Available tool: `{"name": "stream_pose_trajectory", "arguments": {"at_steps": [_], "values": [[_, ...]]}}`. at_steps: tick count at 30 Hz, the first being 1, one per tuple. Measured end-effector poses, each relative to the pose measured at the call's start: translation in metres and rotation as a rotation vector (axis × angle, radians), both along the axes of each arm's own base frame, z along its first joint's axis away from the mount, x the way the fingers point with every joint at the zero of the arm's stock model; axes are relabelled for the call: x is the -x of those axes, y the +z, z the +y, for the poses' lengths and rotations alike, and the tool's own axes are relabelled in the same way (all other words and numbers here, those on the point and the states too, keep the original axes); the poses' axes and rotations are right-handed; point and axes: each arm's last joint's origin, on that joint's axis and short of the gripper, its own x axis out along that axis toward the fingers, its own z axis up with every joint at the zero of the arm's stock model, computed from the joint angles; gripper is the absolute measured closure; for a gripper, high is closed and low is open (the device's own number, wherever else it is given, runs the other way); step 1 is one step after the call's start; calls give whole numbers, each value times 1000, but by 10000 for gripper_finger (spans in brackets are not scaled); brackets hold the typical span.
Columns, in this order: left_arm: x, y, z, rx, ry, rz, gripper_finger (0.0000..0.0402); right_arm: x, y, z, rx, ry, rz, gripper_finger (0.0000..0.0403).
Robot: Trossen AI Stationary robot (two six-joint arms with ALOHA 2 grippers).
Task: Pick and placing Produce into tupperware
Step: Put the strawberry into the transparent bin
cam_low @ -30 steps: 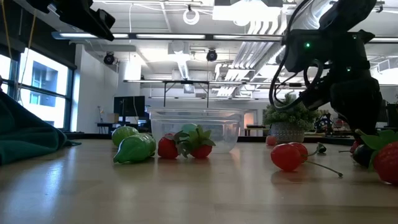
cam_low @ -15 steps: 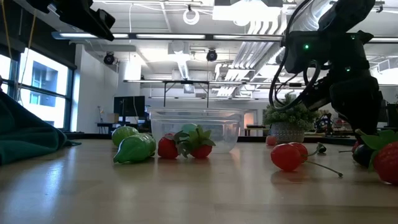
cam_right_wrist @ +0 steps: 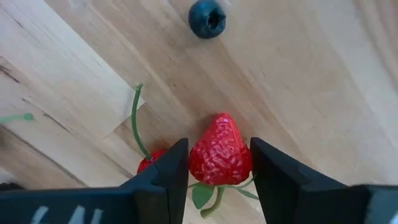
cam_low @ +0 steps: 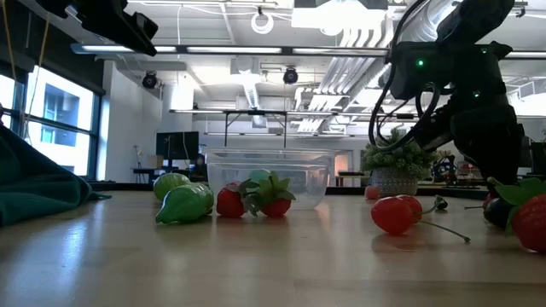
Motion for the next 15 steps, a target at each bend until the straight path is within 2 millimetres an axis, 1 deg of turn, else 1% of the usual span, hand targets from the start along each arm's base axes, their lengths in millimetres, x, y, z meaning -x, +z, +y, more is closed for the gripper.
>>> {"name": "stream_pose_trajectory", "arguments": {"at_steps": [3, 6, 10, 15], "values": [[0, 0, 0, 0, 0, 0, 295, -3, 11, -1, 26, 1, -17, 269], [0, 0, 0, 0, 0, 0, 295, -6, 31, -2, 71, 4, -42, 269], [0, 0, 0, 0, 0, 0, 295, -12, 69, -4, 144, 2, -124, 269], [0, 0, 0, 0, 0, 0, 296, -27, 130, -7, 246, 11, -360, 269]]}}
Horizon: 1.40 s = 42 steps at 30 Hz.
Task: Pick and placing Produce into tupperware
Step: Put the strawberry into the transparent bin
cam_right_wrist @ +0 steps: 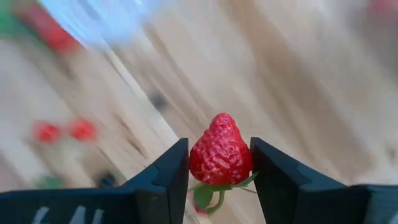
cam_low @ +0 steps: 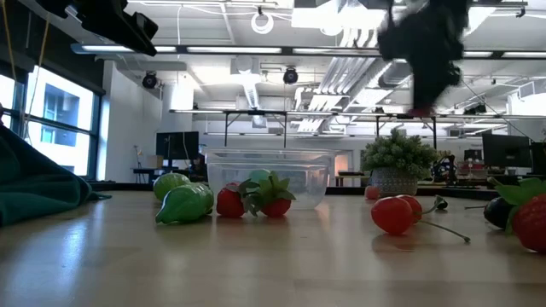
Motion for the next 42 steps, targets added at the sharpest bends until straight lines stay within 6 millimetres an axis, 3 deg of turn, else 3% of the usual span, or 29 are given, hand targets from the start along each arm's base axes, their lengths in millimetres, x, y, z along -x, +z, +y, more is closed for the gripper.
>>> {"name": "stream_pose_trajectory", "arguments": {"at_steps": [4, 7, 10, 13, 16, 21, 26, 29, 35, 42], "values": [[0, 0, 0, 0, 0, 0, 296, -18, 54, -2, 93, 44, -232, 269], [0, 0, 0, 0, 0, 0, 296, -31, 82, -5, 165, 65, -307, 269], [0, 0, 0, 0, 0, 0, 296, -51, 97, -10, 203, 101, -334, 269], [0, 0, 0, 0, 0, 0, 296, -80, 97, -17, 223, 147, -313, 269], [0, 0, 0, 0, 0, 0, 296, -110, 83, -23, 207, 208, -249, 269], [0, 0, 0, 0, 0, 0, 295, -154, 25, -27, 124, 319, -73, 269], [0, 0, 0, 0, 0, 0, 295, -181, -36, -35, 27, 363, 57, 269], [0, 0, 0, 0, 0, 0, 295, -192, -63, -39, -5, 371, 89, 269], [0, 0, 0, 0, 0, 0, 295, -202, -92, -42, -41, 376, 123, 269], [0, 0, 0, 0, 0, 0, 295, -206, -104, -41, -57, 386, 130, 269]]}}
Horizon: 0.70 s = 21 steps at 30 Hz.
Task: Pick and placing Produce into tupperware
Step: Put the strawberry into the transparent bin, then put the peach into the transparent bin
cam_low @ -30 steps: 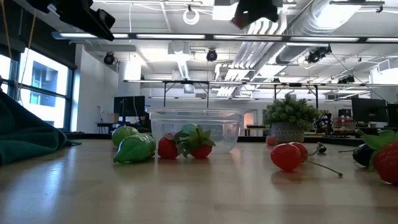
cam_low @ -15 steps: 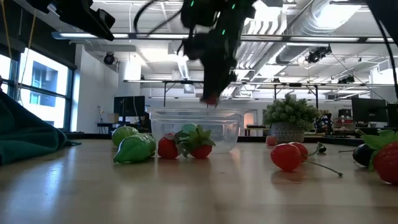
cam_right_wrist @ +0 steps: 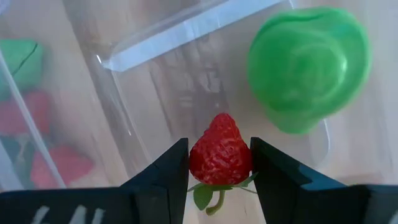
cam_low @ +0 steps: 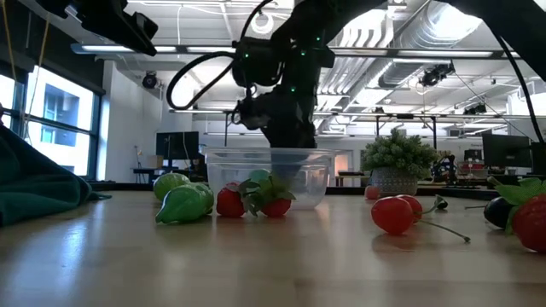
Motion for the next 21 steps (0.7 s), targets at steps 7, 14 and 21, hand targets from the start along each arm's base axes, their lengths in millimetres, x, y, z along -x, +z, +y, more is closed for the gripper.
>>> {"name": "stream_pose_trajectory", "arguments": {"at_steps": [7, 14, 21], "values": [[0, 0, 0, 0, 0, 0, 295, -1, 0, 0, 12, -2, -10, 267], [0, 0, 0, 0, 0, 0, 295, -1, 0, 0, 17, 1, -9, 241], [0, 0, 0, 0, 0, 0, 295, -1, 0, 0, 21, 17, -12, 230]]}}
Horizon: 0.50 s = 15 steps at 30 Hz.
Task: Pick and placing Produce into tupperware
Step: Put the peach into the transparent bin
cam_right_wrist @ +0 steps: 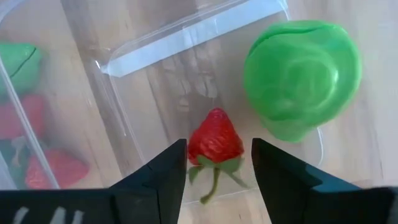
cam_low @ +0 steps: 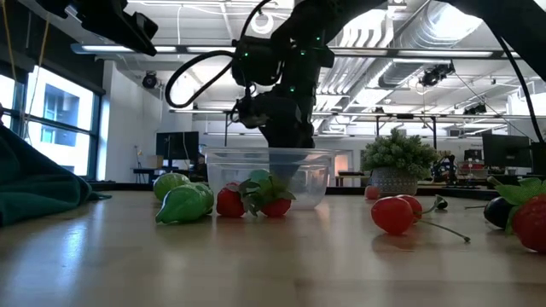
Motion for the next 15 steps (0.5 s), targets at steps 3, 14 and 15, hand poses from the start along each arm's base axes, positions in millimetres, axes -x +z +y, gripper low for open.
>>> {"name": "stream_pose_trajectory", "arguments": {"at_steps": [3, 14, 15], "values": [[0, 0, 0, 0, 0, 0, 295, 0, 0, 0, 0, 5, -1, 229], [0, 0, 0, 0, 0, 0, 295, 11, 46, 2, 2, 5, -99, 228], [0, 0, 0, 0, 0, 0, 295, 15, 57, 2, 21, 0, -121, 228]]}}
